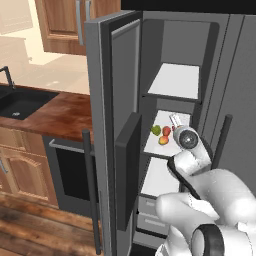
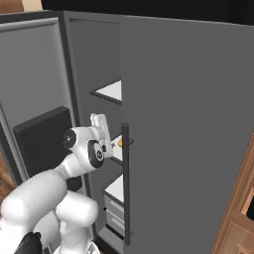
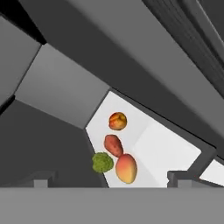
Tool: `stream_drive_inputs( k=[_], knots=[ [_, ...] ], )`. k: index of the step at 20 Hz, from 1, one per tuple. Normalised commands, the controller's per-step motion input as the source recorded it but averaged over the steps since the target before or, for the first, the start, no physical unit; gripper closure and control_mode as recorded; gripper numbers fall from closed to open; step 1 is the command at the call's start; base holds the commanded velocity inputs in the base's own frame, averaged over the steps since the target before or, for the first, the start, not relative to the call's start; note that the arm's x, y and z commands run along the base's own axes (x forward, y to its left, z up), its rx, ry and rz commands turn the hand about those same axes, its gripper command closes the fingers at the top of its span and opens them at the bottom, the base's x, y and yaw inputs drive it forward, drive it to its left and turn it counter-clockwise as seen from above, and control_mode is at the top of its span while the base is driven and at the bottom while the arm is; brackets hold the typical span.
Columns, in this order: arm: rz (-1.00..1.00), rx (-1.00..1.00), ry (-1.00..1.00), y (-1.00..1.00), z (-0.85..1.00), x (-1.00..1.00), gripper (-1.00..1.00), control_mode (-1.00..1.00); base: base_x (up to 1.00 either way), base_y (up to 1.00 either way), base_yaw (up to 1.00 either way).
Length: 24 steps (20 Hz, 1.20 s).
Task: Take the peach and sweet potato from the highest rack and move them to the second highest rack where the broccoli and mango are located, to maximize freezer space. Close the freezer door after rearranging.
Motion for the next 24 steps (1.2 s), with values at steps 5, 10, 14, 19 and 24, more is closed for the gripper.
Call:
stream_drive_inputs(
  k=[5, 10, 14, 19, 24],
  knots=[
    [0.00, 0.13, 0.24, 0.01, 0.85, -0.69, -1.00, -1.00, 0.00, 0.00, 0.00],
    [0.00, 0.05, 0.37, 0.06, 0.50, -0.79, -1.00, -1.00, 0.00, 0.00, 0.00],
    [0.00, 0.00, 0.33, 0.10, 0.19, -0.91, -1.00, -1.00, 0.00, 0.00, 0.00],
    [0.00, 0.00, 0.25, 0.16, 0.02, -0.96, -1.00, -1.00, 0.00, 0.00, 0.00],
    [0.00, -0.02, 0.21, 0.15, 0.00, -0.83, -1.00, -1.00, 0.00, 0.00, 0.00]
  ],
)
